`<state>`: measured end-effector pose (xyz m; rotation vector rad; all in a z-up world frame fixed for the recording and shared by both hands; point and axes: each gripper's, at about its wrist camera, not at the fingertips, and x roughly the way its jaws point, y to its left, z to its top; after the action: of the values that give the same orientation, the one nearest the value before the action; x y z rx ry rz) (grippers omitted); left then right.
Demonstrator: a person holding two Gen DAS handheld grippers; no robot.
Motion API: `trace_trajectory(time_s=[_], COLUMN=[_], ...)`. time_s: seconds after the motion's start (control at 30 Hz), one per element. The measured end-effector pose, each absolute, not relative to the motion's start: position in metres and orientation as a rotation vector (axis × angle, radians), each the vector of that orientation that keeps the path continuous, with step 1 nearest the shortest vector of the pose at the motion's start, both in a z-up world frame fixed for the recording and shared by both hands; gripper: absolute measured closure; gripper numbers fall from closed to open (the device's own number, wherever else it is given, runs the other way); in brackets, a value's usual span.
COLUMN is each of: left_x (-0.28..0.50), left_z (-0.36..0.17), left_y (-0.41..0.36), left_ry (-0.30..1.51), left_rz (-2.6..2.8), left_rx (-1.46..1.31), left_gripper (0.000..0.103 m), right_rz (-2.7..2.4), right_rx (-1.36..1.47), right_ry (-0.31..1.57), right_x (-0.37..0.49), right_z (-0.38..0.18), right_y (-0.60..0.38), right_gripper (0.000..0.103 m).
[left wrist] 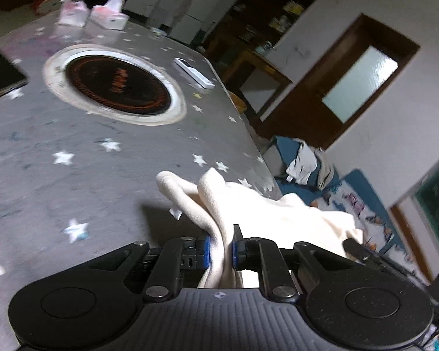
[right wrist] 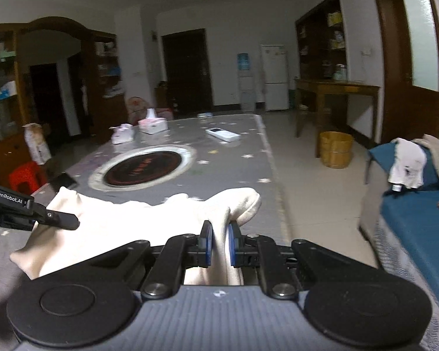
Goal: Fold clothes
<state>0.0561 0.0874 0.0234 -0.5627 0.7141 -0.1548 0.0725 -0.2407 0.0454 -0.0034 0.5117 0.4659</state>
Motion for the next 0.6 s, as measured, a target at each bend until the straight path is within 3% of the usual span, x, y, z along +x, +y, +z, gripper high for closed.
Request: trace_trajectory(time_s=[0.43, 0.6], left_x=[0.086, 0.086], left_z=[-0.002, -0.006], left_y=[0.066, 0.069], left_ry=[0.808, 0.822], left_rz=[-0.117, -0.080], left_rx=[-0.433, -0.397], left_gripper=[0.088, 0.078], right_rz=[0.375, 0.329], right_rx=[-0.034, -0.046], right_ry=[0.610, 0.640], right_x=[0.106, 0.111], right_z=[0.001, -0.008], right_y=[-0.250, -0.258], right_gripper=[0.093, 0.092])
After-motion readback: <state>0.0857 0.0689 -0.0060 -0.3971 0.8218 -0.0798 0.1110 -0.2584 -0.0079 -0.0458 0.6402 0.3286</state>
